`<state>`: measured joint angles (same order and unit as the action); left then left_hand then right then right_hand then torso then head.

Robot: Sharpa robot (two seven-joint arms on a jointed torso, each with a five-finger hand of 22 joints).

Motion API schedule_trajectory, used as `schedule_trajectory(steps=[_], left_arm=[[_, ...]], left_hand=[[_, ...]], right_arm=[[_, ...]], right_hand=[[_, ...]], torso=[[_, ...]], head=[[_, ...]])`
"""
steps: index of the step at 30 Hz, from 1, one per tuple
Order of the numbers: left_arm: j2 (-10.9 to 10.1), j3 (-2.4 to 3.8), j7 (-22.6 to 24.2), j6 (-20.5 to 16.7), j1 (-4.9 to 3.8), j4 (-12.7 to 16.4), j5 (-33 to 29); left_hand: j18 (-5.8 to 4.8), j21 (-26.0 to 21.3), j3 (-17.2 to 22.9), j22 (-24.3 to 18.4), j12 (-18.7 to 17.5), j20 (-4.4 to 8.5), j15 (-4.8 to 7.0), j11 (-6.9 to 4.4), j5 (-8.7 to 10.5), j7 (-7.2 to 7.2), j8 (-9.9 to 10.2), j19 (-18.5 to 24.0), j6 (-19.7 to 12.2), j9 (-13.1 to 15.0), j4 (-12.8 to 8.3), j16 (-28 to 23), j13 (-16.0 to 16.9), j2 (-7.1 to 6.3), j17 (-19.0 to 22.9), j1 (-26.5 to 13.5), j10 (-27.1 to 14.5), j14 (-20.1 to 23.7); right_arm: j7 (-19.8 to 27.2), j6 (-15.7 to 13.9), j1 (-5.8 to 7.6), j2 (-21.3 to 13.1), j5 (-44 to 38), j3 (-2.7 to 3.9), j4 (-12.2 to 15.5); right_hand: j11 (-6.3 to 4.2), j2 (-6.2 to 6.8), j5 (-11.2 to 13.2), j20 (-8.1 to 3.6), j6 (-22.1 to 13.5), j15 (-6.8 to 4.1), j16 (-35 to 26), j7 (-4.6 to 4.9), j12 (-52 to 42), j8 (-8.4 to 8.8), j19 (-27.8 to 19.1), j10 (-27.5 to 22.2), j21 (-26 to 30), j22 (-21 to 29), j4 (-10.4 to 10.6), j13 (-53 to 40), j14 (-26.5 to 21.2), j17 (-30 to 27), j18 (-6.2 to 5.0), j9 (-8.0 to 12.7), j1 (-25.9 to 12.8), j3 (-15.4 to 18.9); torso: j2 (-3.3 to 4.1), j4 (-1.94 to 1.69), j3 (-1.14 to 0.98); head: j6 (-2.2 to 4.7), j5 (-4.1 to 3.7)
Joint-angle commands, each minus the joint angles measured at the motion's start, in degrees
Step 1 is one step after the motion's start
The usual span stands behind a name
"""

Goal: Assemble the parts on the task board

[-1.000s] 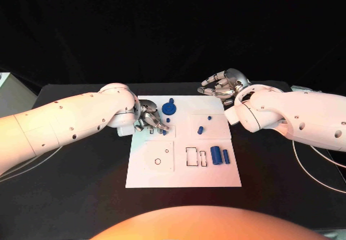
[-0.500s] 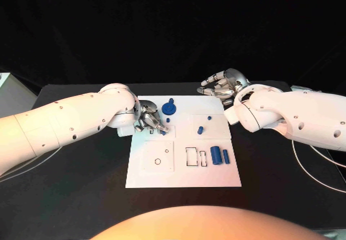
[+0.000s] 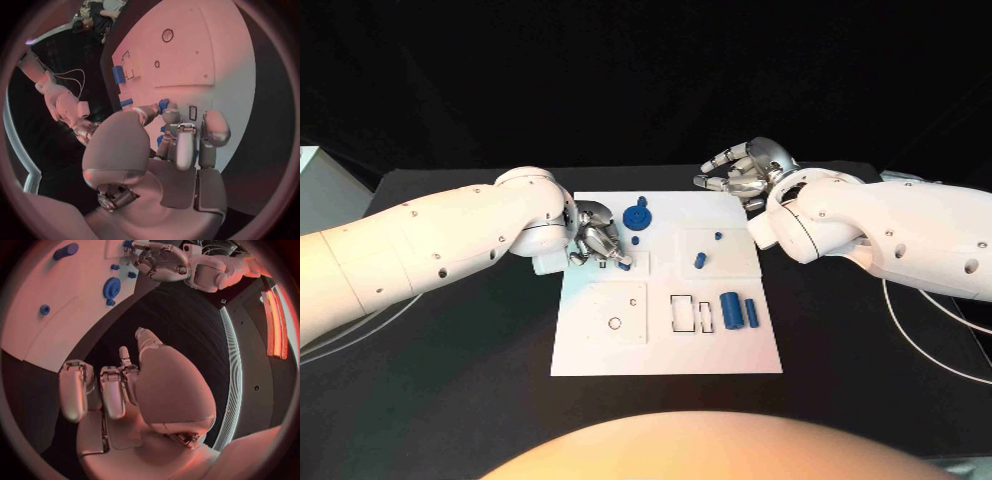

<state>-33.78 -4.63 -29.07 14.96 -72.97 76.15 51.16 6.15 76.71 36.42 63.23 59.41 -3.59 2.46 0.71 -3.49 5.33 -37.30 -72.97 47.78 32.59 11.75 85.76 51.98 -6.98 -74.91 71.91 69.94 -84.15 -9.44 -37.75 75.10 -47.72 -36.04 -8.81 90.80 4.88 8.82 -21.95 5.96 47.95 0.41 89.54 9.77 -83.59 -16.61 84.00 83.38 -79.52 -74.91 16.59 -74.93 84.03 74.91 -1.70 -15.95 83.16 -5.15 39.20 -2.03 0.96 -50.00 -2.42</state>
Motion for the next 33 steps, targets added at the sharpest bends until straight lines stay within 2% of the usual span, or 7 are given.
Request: schedule_trajectory(steps=[1,13,15,18,21,26,33], left_arm=[[-0.25,0.03,0.46,-1.41,0.00,0.40,-2.70],[-1.80,0.40,0.48,-4.73,-0.01,1.92,-3.30],[-2.05,0.44,0.50,-5.55,-0.02,2.13,-3.01],[-2.38,0.50,0.48,-6.27,-0.02,2.48,-1.60],[-2.51,0.53,0.39,-6.43,-0.03,2.72,-0.07],[-2.27,0.54,0.12,-6.06,-0.03,2.64,1.67],[-1.73,0.48,-0.32,-5.39,-0.03,2.34,4.49]], left_hand=[[-0.35,0.39,8.74,0.20,-0.37,0.29,0.49,-0.29,-0.32,-0.58,-0.97,0.14,-0.11,5.81,-7.44,0.32,0.03,-0.55,-8.58,-1.29,0.59,-3.72],[-0.46,1.03,16.40,0.97,-0.04,0.63,0.89,-0.70,-1.70,-0.88,-2.59,-0.32,0.42,10.54,-11.65,0.94,0.62,-2.46,-9.56,-5.52,1.78,-4.15],[-0.50,1.17,17.16,1.18,0.15,0.70,0.98,-0.78,-2.86,-0.97,-2.69,-0.47,0.69,11.03,-12.12,1.11,0.83,-2.80,-9.83,-6.21,2.07,-4.25],[-0.72,1.88,17.97,2.32,0.97,0.96,1.26,-1.09,-8.53,-1.26,-2.94,-1.29,1.55,12.21,-13.15,1.52,1.72,-3.67,-10.50,-7.87,3.11,-4.50],[-0.80,2.16,18.16,2.74,1.27,1.09,1.41,-1.26,-10.44,-1.41,-2.93,-1.58,1.97,12.66,-13.65,1.67,2.07,-3.92,-10.73,-8.39,3.51,-4.58],[-0.85,2.35,18.31,3.02,1.54,1.21,1.53,-1.37,-12.02,-1.52,-2.85,-1.76,2.33,13.00,-14.02,1.73,2.38,-4.10,-10.82,-8.76,3.85,-4.61],[-0.88,2.46,18.35,3.20,1.67,1.26,1.58,-1.42,-12.69,-1.58,-2.81,-1.86,2.51,13.15,-14.19,1.80,2.53,-4.17,-10.94,-8.91,4.02,-4.65]], right_arm=[[-0.02,1.27,-0.01,0.10,-0.75,0.02,-0.11],[-0.13,1.63,-0.05,0.14,-0.75,0.00,-0.36],[-0.13,1.66,-0.05,0.13,-0.75,0.00,-0.39],[-0.14,1.72,-0.06,0.11,-0.75,0.00,-0.42],[-0.15,1.77,-0.07,0.09,-0.75,0.00,-0.47],[-0.18,1.85,-0.10,0.10,-0.75,-0.01,-0.55],[-0.22,1.92,-0.13,0.10,-0.75,-0.02,-0.62]], right_hand=[[0.08,-0.06,0.09,0.53,-0.32,0.24,-0.31,0.02,0.16,-0.32,1.08,-0.47,0.38,-9.16,-0.06,-7.94,5.55,13.58,-0.82,0.02,-0.68,-0.35],[0.08,-0.07,0.04,0.54,-0.36,0.24,-0.34,0.02,0.19,-0.36,1.03,-0.51,0.50,-9.10,-0.09,-7.89,5.53,13.52,-0.85,0.01,-0.69,-0.43],[0.08,-0.07,0.04,0.54,-0.36,0.24,-0.34,0.02,0.19,-0.36,1.03,-0.51,0.50,-9.10,-0.09,-7.89,5.53,13.52,-0.85,0.01,-0.69,-0.43],[0.08,-0.07,0.04,0.54,-0.36,0.24,-0.34,0.02,0.19,-0.36,1.03,-0.51,0.50,-9.10,-0.09,-7.89,5.53,13.52,-0.85,0.01,-0.69,-0.43],[0.08,-0.07,0.04,0.54,-0.36,0.24,-0.34,0.02,0.19,-0.36,1.03,-0.51,0.50,-9.10,-0.09,-7.89,5.53,13.52,-0.85,0.01,-0.69,-0.43],[0.08,-0.07,0.04,0.54,-0.36,0.24,-0.34,0.02,0.19,-0.36,1.03,-0.51,0.50,-9.10,-0.09,-7.89,5.53,13.52,-0.85,0.01,-0.69,-0.43],[0.08,-0.07,0.04,0.54,-0.36,0.24,-0.34,0.02,0.19,-0.36,1.03,-0.51,0.50,-9.10,-0.09,-7.89,5.53,13.52,-0.85,0.01,-0.69,-0.43]], torso=[[-0.03,-0.04,-0.02],[-0.14,-0.05,-0.07],[-0.14,-0.05,-0.08],[-0.16,-0.06,-0.12],[-0.10,-0.05,-0.09],[-0.03,-0.04,-0.12],[0.08,-0.05,-0.09]], head=[[0.00,0.00],[0.00,0.26],[0.00,0.30],[0.00,0.32],[0.00,0.39],[0.00,0.56],[0.00,0.69]])
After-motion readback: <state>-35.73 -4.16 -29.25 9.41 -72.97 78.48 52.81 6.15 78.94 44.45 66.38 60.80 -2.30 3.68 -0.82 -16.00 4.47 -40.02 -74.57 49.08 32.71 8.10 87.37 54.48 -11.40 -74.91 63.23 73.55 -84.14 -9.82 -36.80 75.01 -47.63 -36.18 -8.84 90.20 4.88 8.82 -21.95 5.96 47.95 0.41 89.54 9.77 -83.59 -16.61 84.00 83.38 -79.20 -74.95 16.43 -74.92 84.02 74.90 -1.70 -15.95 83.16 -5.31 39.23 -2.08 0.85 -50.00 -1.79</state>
